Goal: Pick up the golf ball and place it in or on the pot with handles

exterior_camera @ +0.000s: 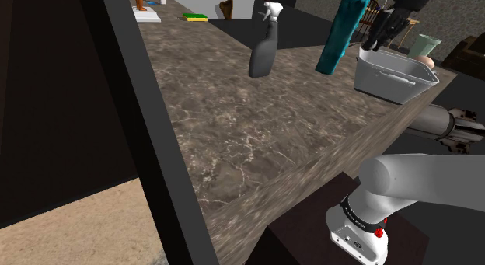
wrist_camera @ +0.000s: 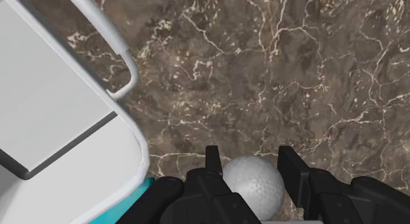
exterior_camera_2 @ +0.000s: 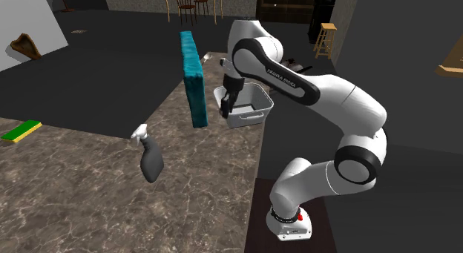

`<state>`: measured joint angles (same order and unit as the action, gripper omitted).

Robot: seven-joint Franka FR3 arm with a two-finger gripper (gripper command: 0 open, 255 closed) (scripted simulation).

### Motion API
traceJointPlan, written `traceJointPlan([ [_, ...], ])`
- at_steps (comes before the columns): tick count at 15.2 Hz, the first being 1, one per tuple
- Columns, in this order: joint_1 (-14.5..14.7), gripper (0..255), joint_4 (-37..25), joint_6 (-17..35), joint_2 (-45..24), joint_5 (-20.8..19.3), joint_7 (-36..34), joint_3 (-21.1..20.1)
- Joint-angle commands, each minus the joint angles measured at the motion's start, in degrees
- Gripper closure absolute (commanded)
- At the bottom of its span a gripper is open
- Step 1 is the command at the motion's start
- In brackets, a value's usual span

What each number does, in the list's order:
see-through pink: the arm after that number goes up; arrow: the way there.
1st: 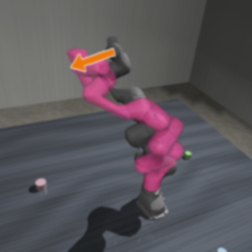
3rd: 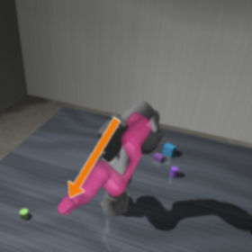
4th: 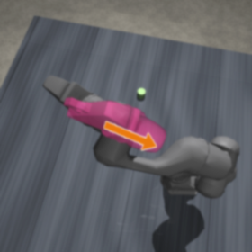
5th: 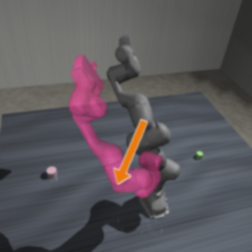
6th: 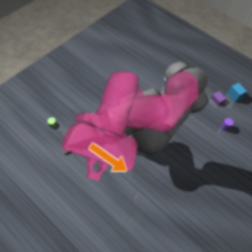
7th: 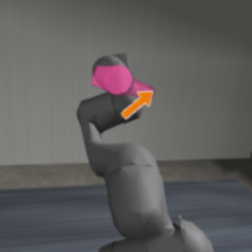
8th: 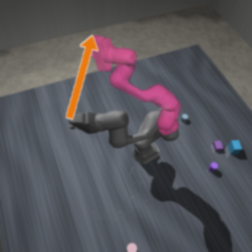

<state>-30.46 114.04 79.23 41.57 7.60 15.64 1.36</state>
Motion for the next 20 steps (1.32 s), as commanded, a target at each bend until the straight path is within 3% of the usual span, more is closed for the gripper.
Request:
traceJointPlan([
  [1,0.1,255,-2.5,-1.4,-1.1,0.0,-0.2,0.1],
  [5,0.2,255,-6.1,-3.5,-2.6,0.1,-0.5,0.2],
  [13,-1.0,255,-12.1,-3.6,-9.7,-4.0,10.5,9.8],
  [20,-1.7,255,-21.1,-4.1,-19.0,-5.0,20.7,18.8],
])
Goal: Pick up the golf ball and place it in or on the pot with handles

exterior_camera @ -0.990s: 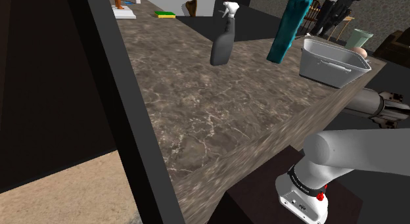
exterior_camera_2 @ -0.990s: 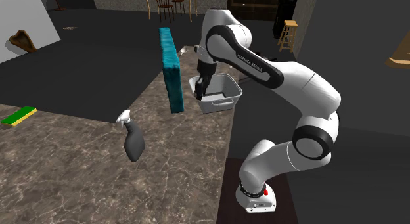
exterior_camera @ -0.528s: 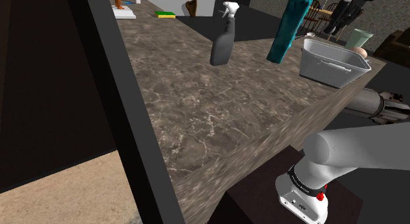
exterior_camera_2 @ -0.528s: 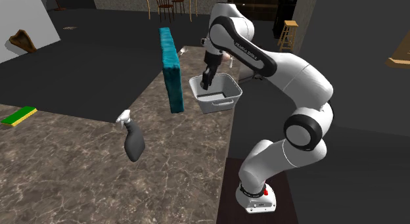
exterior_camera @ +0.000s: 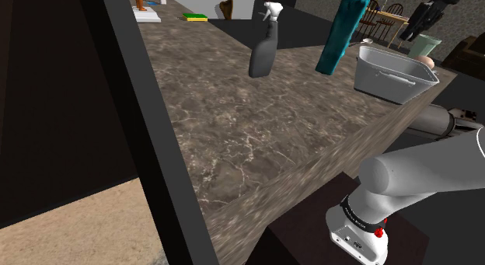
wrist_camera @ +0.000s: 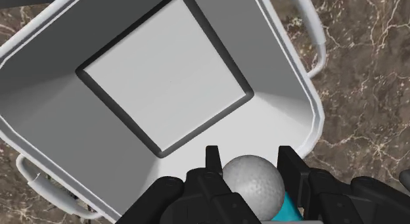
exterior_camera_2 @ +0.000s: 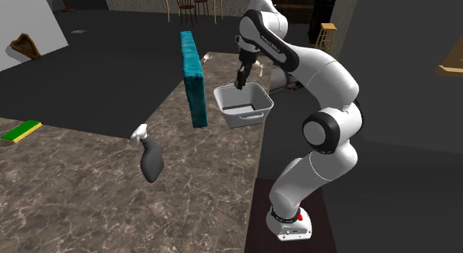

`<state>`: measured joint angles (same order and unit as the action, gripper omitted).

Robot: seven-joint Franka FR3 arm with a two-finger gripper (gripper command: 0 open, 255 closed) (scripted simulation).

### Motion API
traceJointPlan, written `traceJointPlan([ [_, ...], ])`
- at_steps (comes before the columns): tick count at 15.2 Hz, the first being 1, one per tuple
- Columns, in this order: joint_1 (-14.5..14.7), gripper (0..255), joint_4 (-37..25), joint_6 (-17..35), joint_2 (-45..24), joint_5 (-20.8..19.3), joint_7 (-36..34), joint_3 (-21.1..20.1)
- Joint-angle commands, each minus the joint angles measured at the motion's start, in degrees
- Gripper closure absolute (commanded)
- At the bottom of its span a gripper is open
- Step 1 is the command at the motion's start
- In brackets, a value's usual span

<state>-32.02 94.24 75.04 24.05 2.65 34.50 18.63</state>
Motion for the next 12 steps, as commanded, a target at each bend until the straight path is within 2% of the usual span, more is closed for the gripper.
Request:
traceJointPlan([
  [1,-0.3,255,-2.9,-0.1,-3.1,0.1,3.4,2.9],
  [2,-0.5,255,-5.9,-0.5,-6.1,0.6,6.1,5.3],
  [12,-1.2,255,6.7,7.7,-1.4,-0.9,5.9,4.2],
])
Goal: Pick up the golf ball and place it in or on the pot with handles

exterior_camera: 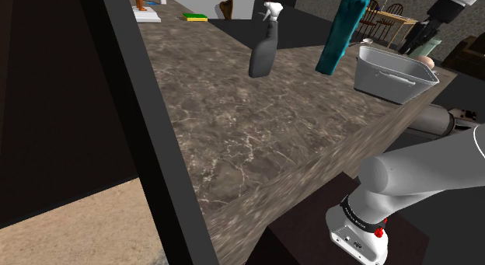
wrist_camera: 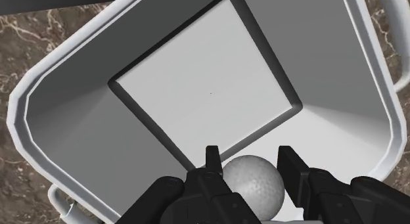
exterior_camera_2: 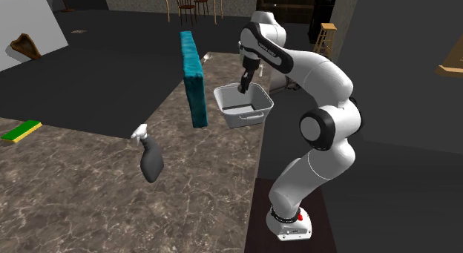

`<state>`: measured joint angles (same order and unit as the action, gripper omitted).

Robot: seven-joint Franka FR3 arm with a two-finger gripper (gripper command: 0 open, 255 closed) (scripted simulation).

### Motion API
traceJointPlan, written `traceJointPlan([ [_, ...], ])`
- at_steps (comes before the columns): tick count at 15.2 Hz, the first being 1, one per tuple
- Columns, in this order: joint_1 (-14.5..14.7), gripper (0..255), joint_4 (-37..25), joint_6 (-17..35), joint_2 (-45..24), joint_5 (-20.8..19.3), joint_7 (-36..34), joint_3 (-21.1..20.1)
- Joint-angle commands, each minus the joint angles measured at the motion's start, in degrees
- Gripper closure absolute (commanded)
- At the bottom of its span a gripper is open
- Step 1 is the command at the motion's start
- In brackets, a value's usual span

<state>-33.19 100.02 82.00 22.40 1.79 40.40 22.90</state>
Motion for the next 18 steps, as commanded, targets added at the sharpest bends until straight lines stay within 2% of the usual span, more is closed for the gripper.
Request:
traceJointPlan([
  [1,-0.1,255,2.0,1.5,0.6,-0.2,0.0,-0.1],
  [4,-0.3,255,4.9,3.5,1.5,-0.5,0.1,-0.2],
  [11,-0.3,255,4.9,3.5,1.5,-0.5,0.1,-0.2],
  [12,-0.3,0,4.9,3.5,1.5,-0.5,0.1,-0.2],
  [17,-0.3,0,4.9,3.5,1.5,-0.5,0.1,-0.2],
  [18,-0.2,0,2.2,1.5,0.7,-0.3,0.3,0.1],
])
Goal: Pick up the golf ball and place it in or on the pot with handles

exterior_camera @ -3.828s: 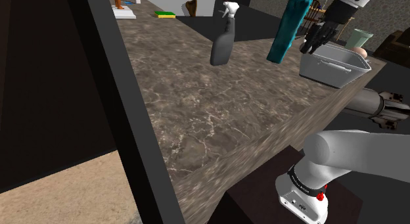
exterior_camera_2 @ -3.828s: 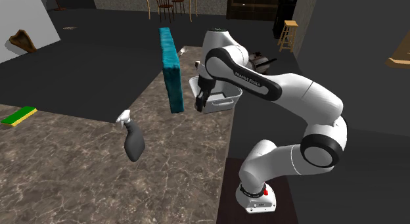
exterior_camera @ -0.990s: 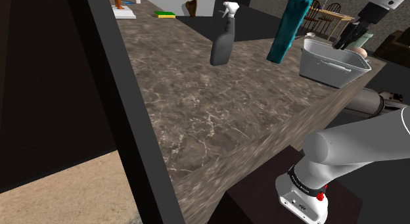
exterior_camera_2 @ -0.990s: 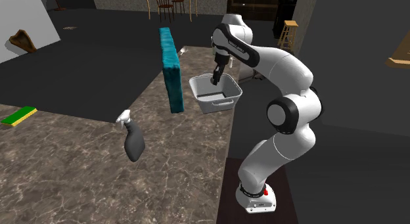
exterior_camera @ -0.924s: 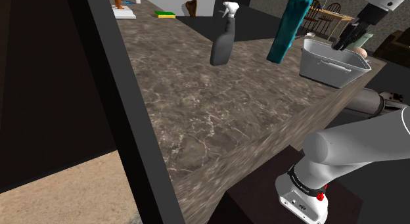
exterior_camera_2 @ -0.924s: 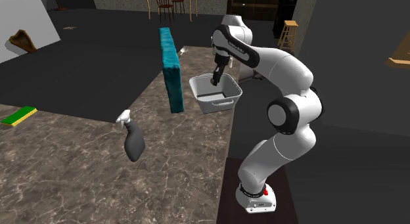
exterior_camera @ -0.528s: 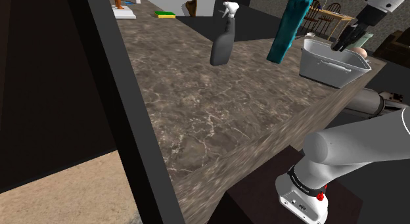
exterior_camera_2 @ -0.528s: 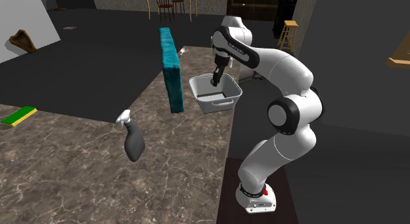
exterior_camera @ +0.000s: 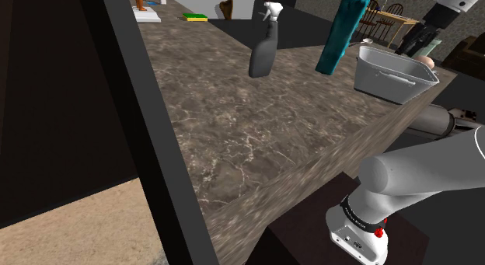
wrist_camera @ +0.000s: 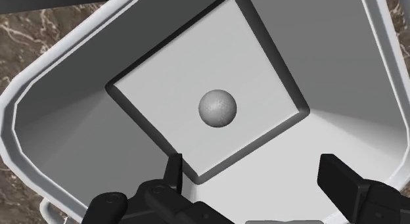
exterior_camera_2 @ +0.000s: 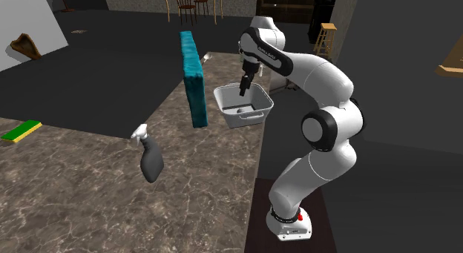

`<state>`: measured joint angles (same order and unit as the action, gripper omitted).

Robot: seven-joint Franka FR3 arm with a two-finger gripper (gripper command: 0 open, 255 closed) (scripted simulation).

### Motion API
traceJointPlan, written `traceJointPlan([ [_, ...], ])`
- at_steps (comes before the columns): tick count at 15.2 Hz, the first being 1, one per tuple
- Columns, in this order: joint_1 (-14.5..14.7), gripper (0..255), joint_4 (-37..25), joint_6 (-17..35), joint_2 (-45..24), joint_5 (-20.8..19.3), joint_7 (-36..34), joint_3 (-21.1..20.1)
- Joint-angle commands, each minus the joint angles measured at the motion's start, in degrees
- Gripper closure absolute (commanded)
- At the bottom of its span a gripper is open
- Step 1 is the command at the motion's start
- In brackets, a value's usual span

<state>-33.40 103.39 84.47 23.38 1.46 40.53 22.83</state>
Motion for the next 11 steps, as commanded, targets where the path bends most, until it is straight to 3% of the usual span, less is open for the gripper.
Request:
traceJointPlan([
  [1,0.1,0,-4.0,-2.9,-1.1,0.3,0.3,0.5],
  [3,0.3,0,-9.3,-6.6,-3.0,0.8,0.8,1.1],
  [11,0.3,0,-9.3,-6.6,-3.0,0.8,0.8,1.1],
])
